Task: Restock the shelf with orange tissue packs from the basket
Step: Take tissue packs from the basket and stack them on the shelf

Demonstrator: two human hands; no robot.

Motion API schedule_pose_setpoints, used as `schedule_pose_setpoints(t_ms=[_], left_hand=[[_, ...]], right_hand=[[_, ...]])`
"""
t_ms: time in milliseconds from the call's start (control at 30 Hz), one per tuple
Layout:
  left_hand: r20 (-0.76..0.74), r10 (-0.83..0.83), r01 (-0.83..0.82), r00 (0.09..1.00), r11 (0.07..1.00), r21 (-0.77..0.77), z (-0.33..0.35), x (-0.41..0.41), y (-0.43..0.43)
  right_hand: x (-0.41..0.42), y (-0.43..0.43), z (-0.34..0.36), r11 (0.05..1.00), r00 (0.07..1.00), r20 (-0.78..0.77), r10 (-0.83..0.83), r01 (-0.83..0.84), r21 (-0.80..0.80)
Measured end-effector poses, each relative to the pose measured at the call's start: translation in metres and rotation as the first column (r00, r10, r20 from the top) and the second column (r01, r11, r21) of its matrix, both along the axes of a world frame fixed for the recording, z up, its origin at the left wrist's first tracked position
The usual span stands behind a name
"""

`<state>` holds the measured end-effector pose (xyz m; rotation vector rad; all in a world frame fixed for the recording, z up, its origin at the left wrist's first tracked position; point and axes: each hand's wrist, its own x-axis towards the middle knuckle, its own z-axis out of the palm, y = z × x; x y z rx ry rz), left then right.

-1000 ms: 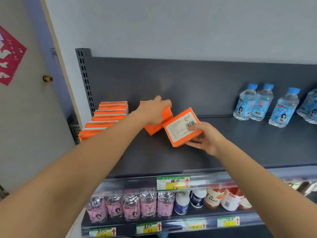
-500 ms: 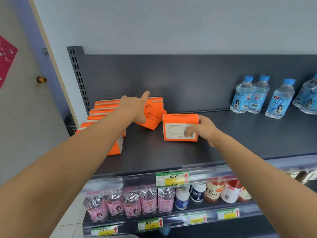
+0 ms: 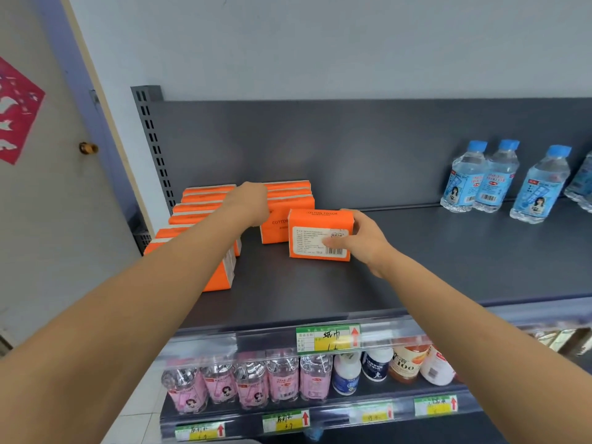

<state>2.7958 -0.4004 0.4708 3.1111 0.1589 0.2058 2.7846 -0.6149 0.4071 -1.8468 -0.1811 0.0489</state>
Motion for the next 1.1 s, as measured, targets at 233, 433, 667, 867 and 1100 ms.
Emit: schedule_pose_setpoints(t_ms=[233, 433, 667, 867, 1100], left_hand=[[-0.007, -0.036, 0.036, 0.999, 0.984, 0.172, -0.004, -0.004, 0.004], [-0.073, -0.075, 0.089, 0.994, 0.972, 0.217, 0.000, -0.003, 0.008], [-0.053, -0.084, 0.095, 0.995, 0.958, 0.270, -0.006, -0.008, 0.012], [0.117, -0.069, 0.041, 0.991, 0.973, 0.229, 0.007, -0.037, 0.025], [0.306, -0.032, 0.000, 0.951, 0.995, 0.104, 0.008, -0.125, 0.079]], right_hand=[[0.009, 0.029, 0.001, 0.995, 0.997, -0.024, 0.070, -0.071, -0.063], [0.017, 0.056, 0.006, 0.972, 0.979, -0.053, 0.197, -0.203, -0.118], [0.017, 0.056, 0.005, 0.979, 0.986, -0.078, 0.145, -0.154, -0.135], [-0.006, 0.051, 0.037, 0.806, 0.991, 0.125, 0.040, 0.042, -0.590], [-0.083, 0.090, 0.054, 0.622, 0.955, 0.294, 0.040, 0.207, -0.755]])
